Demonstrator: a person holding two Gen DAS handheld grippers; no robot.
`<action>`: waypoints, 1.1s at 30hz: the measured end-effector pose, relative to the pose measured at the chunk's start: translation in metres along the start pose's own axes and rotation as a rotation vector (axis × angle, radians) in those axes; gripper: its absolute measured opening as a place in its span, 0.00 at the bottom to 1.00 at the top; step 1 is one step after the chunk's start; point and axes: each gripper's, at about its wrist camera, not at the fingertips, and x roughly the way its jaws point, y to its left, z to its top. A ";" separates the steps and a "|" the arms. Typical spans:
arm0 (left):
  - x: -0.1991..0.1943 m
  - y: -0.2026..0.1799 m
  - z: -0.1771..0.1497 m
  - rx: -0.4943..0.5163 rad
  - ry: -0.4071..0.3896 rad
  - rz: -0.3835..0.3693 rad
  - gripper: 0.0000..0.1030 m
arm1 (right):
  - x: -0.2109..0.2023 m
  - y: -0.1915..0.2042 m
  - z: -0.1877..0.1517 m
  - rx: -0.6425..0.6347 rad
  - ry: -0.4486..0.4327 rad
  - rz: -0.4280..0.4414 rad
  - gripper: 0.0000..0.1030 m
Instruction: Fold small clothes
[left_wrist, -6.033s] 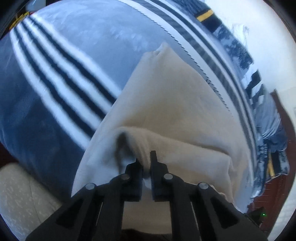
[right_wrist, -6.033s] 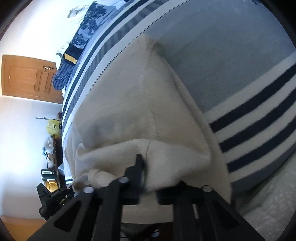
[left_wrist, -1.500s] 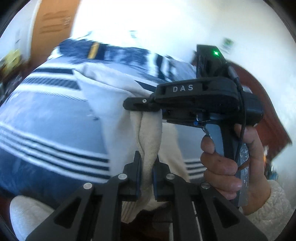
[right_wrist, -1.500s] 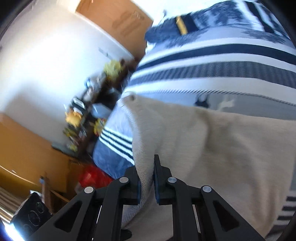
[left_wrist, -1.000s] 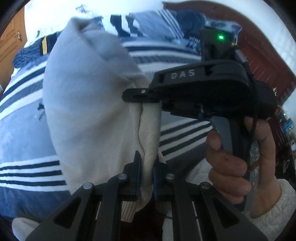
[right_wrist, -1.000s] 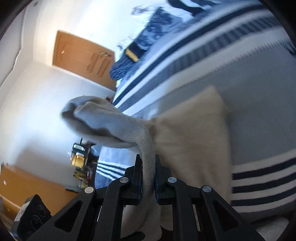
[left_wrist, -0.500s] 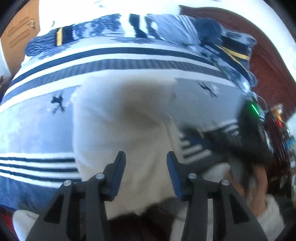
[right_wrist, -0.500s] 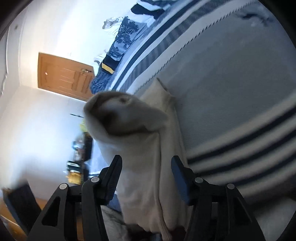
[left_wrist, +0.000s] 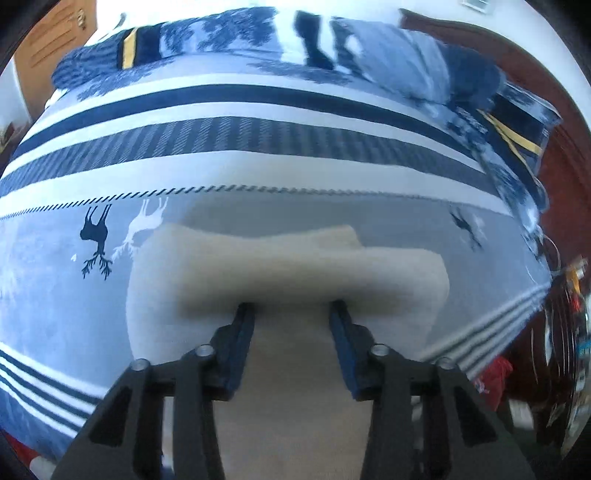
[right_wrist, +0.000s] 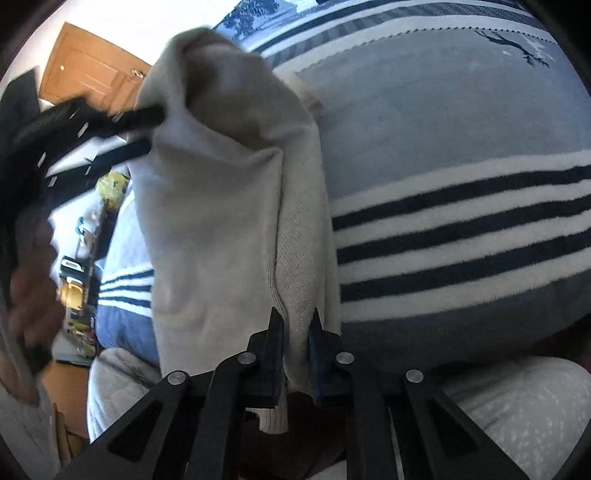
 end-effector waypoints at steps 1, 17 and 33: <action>0.011 0.004 0.007 -0.015 0.013 0.000 0.35 | 0.003 0.000 0.001 -0.005 0.008 -0.015 0.11; -0.016 0.072 -0.014 -0.123 -0.029 -0.122 0.62 | -0.036 0.039 0.052 -0.172 -0.150 0.032 0.83; 0.067 0.158 0.008 -0.408 0.076 -0.297 0.64 | 0.079 -0.010 0.199 0.069 -0.032 0.212 0.13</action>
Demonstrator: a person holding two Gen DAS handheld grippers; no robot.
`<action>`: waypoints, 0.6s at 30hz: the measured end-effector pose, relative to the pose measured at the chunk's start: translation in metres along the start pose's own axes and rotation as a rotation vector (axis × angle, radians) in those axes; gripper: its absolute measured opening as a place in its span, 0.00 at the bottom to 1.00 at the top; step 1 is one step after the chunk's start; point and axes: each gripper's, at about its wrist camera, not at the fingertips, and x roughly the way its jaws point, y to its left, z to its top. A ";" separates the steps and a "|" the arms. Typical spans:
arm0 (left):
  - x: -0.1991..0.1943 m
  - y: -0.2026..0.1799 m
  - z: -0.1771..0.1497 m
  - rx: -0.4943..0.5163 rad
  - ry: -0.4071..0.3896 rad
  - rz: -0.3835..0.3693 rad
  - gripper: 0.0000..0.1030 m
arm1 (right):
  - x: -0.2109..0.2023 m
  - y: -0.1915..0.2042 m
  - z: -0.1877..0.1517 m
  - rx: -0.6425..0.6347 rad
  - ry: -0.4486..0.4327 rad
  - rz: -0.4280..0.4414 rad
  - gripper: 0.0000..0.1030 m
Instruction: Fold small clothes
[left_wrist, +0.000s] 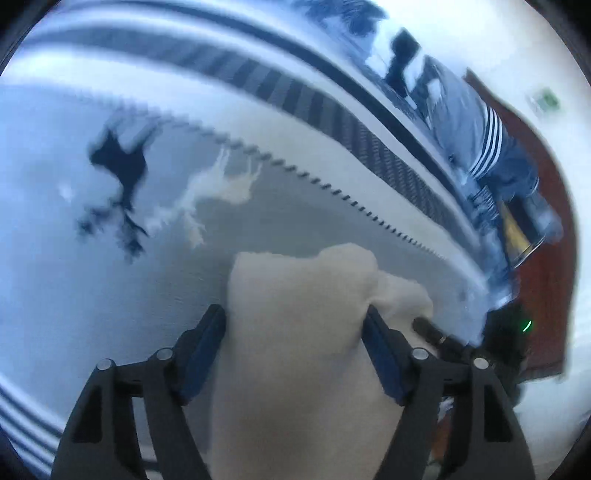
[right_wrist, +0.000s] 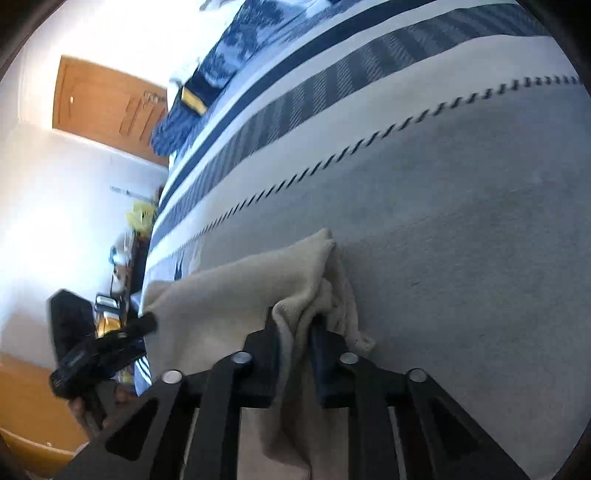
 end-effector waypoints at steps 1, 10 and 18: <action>0.001 0.005 0.001 -0.020 -0.001 -0.017 0.57 | -0.006 -0.003 -0.003 0.011 -0.015 0.019 0.11; -0.034 0.029 -0.025 -0.096 -0.153 -0.155 0.38 | -0.027 0.047 0.005 -0.110 -0.119 0.071 0.10; -0.061 0.000 -0.041 0.047 -0.166 0.048 0.66 | -0.028 0.025 -0.018 0.000 -0.115 -0.084 0.54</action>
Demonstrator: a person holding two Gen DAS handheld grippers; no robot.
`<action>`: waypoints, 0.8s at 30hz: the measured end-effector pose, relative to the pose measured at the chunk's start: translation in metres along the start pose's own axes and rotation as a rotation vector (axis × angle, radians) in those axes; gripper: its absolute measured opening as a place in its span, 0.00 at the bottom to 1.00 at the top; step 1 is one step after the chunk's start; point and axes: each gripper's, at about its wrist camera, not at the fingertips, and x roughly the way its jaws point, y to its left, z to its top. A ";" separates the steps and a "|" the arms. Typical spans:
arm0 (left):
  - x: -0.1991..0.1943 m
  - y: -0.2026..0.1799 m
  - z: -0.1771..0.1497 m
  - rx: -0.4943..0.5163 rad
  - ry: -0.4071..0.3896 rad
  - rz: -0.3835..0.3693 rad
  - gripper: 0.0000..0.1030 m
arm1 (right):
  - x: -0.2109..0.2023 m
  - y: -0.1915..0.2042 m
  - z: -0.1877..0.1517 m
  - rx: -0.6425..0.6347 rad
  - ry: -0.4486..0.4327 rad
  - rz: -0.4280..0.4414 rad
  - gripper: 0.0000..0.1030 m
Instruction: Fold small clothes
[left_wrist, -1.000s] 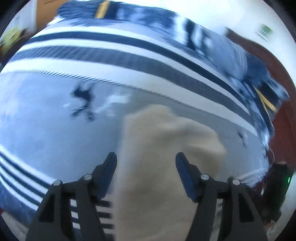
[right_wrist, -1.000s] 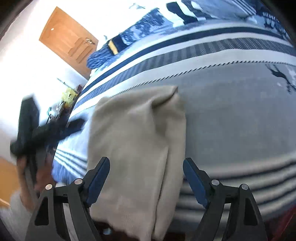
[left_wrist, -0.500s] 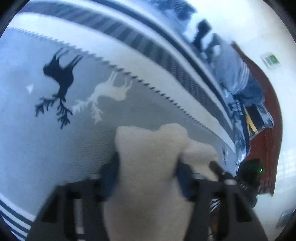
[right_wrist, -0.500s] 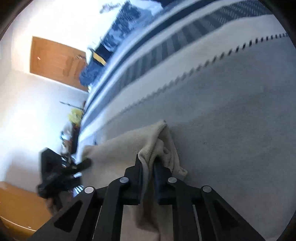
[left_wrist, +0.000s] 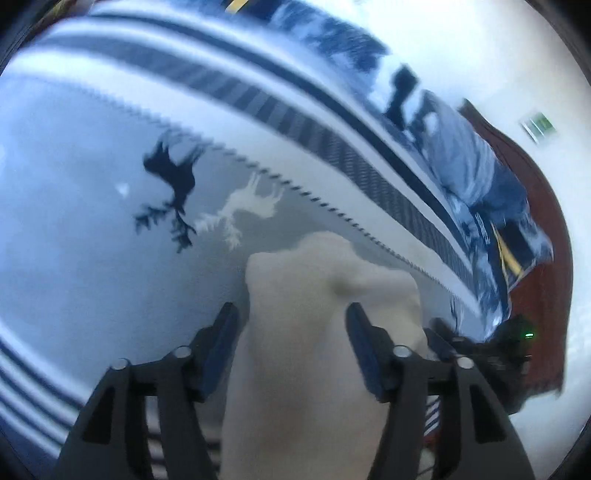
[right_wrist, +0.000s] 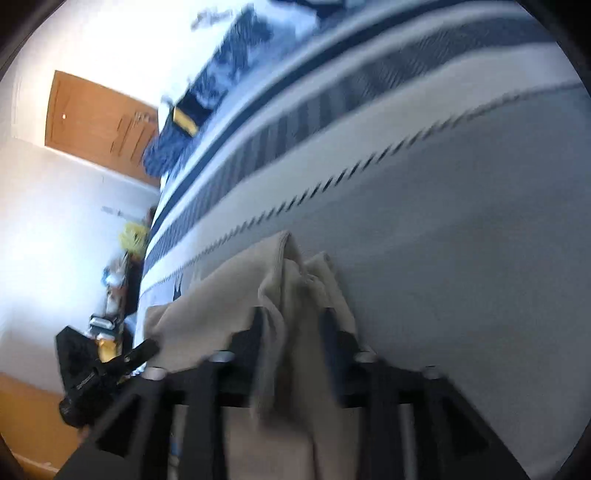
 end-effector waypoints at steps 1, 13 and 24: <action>-0.014 -0.005 -0.012 0.039 -0.013 0.024 0.70 | -0.015 0.002 -0.009 -0.010 -0.027 0.004 0.70; -0.014 0.017 -0.153 0.104 0.184 0.094 0.52 | -0.053 -0.029 -0.157 0.052 0.109 -0.074 0.16; -0.036 0.049 -0.162 -0.010 0.185 0.058 0.30 | -0.038 -0.038 -0.177 0.161 0.177 -0.031 0.09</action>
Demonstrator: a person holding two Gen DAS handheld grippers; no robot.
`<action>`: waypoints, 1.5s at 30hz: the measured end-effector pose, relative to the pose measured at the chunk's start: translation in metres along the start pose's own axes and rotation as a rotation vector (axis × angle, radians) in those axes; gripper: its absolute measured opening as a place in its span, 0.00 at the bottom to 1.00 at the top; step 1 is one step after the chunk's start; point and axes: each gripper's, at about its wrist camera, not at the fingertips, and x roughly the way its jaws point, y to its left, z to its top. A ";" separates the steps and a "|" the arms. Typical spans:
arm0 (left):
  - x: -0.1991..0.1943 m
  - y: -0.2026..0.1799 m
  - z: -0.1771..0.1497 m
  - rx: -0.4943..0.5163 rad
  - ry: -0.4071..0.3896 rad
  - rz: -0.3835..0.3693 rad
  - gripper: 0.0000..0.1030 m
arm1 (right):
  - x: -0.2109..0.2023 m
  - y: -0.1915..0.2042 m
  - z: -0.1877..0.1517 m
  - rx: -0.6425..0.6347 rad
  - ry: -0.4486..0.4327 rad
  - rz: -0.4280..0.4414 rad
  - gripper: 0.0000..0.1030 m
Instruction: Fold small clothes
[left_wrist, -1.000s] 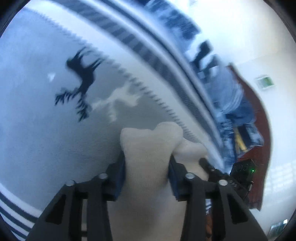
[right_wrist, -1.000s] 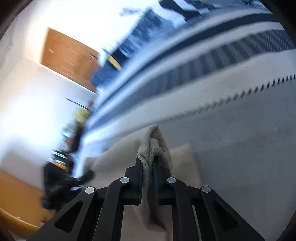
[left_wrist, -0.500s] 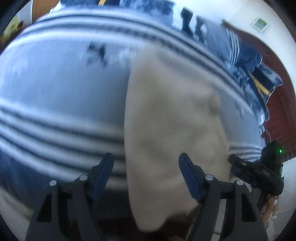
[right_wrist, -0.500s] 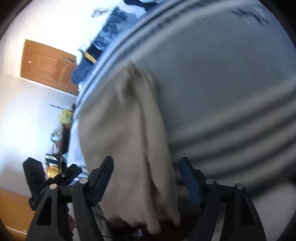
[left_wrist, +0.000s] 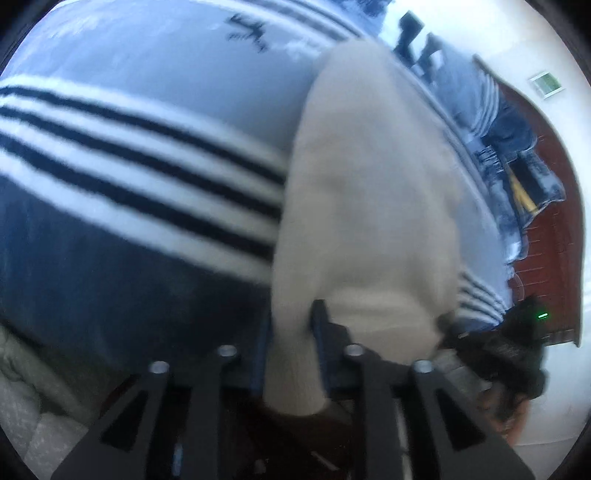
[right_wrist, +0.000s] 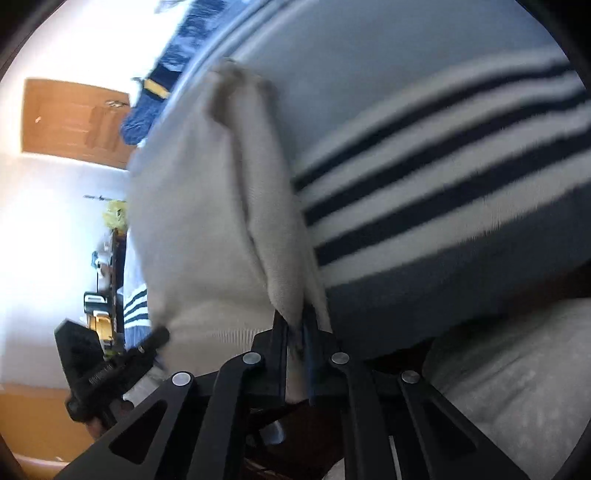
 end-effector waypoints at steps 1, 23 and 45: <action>-0.001 0.000 -0.003 0.003 -0.001 -0.005 0.33 | -0.006 0.001 -0.002 -0.011 -0.009 0.000 0.14; -0.054 0.002 -0.002 0.015 -0.042 -0.114 0.08 | -0.013 -0.010 -0.021 -0.003 0.042 0.067 0.13; -0.048 -0.030 0.088 0.131 -0.137 -0.003 0.61 | -0.048 0.070 0.077 -0.235 -0.127 -0.060 0.86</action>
